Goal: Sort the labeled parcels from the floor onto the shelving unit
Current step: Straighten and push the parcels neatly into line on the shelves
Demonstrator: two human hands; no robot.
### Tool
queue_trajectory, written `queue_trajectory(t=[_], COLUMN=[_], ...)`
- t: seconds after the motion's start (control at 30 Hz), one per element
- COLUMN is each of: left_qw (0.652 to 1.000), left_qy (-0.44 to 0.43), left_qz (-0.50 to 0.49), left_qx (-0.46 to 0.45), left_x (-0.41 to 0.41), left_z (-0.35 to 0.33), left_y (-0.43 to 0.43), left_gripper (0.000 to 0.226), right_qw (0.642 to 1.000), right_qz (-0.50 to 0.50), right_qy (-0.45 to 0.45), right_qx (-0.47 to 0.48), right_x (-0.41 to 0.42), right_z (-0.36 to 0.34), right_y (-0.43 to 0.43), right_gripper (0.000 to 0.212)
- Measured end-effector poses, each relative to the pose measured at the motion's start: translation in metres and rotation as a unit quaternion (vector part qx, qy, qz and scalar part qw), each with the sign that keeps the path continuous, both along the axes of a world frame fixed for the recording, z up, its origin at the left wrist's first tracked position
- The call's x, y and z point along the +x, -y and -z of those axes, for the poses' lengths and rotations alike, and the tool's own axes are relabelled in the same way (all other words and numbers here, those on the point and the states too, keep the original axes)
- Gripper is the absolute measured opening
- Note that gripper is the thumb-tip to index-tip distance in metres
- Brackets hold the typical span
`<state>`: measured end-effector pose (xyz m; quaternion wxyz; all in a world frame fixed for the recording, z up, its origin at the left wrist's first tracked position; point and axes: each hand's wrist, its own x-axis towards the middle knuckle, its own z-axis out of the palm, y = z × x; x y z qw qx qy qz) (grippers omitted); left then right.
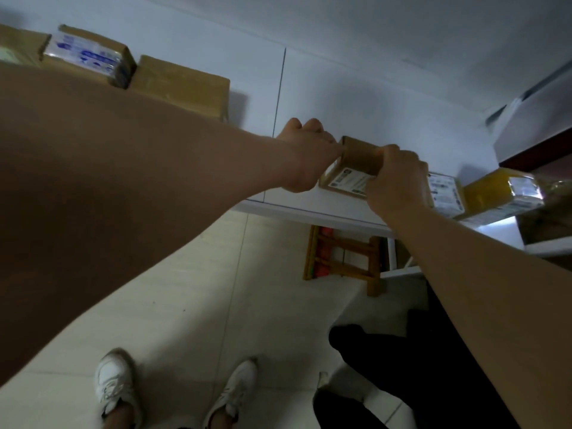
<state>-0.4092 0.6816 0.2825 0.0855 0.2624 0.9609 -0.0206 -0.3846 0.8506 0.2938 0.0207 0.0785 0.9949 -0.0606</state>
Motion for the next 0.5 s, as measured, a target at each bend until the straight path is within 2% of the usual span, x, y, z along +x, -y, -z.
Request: queue_trajectory(t=[0.13,0.27,0.5], left_qw=[0.999,0.998,0.995], left_qy=[0.0,-0.009,-0.028], left_qz=[-0.035,-0.034,-0.054], left_qx=[0.03,0.048,0.077], left_x=[-0.007,-0.018,-0.032], left_z=[0.012,0.02,0.017], left_y=[-0.022,-0.04,-0.045], left_gripper=[0.079,0.079,0.057], right_qw=[0.999,0.998,0.996], right_qz=[0.045,0.039,0.035], right_qy=[0.028,0.046,-0.023], right_qx=[0.007,0.001,-0.075], right_x=[-0.004,-0.005,-0.002], right_z=[0.014,0.026,0.036], right_y=[-0.035,-0.052,-0.037], right_gripper=[0.057,0.075,0.057])
